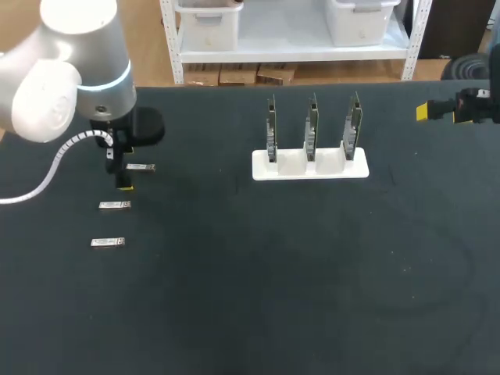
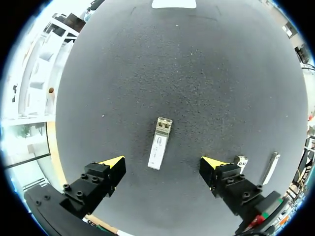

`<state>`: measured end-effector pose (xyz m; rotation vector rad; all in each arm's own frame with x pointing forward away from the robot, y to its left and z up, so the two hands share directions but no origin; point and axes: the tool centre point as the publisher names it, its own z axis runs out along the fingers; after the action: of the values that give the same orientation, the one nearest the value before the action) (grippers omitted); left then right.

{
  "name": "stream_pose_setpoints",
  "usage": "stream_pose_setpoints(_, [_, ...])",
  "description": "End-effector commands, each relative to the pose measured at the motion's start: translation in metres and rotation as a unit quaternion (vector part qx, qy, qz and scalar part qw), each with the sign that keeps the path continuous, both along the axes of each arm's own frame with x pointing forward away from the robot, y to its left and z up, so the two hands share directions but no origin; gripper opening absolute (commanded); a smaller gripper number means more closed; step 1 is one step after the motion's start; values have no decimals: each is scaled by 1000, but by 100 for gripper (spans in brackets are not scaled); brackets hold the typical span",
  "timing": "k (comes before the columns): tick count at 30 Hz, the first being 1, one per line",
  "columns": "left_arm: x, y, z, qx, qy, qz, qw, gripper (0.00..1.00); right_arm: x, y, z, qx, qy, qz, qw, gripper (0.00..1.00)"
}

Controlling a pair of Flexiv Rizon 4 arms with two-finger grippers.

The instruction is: Pick up the optical module with the left hand, and insert it into the network port with the right hand.

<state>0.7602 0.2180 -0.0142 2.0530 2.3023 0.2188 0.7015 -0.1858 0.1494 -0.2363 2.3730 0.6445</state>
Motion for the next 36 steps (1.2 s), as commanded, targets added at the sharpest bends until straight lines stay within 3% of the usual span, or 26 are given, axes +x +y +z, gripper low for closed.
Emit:
stream_pose_setpoints(1, [7, 0, -3, -3, 13, 1, 1000, 100, -2, 1, 1, -3, 0, -3, 1000, 100])
stream_pose_setpoints(16, [5, -4, -6, -18, 38, 2, 999, 100, -2, 1, 1, -3, 0, -3, 1000, 100])
stream_pose_setpoints(33, [6, -7, -9, -14, 47, 6, 999, 100, -2, 1, 1, -3, 0, -3, 1000, 100])
stream_pose_setpoints(34, [6, -7, -9, -14, 49, 6, 999, 90, -2, 1, 1, -3, 0, -3, 1000, 100])
stream_pose_setpoints(35, [6, -7, -9, -14, 50, 6, 999, 52, -2, 1, 1, -3, 0, -3, 1000, 100])
stream_pose_setpoints(36, [6, -7, -9, -15, 49, 5, 999, 41, -2, 1, 1, -3, 0, -3, 1000, 100])
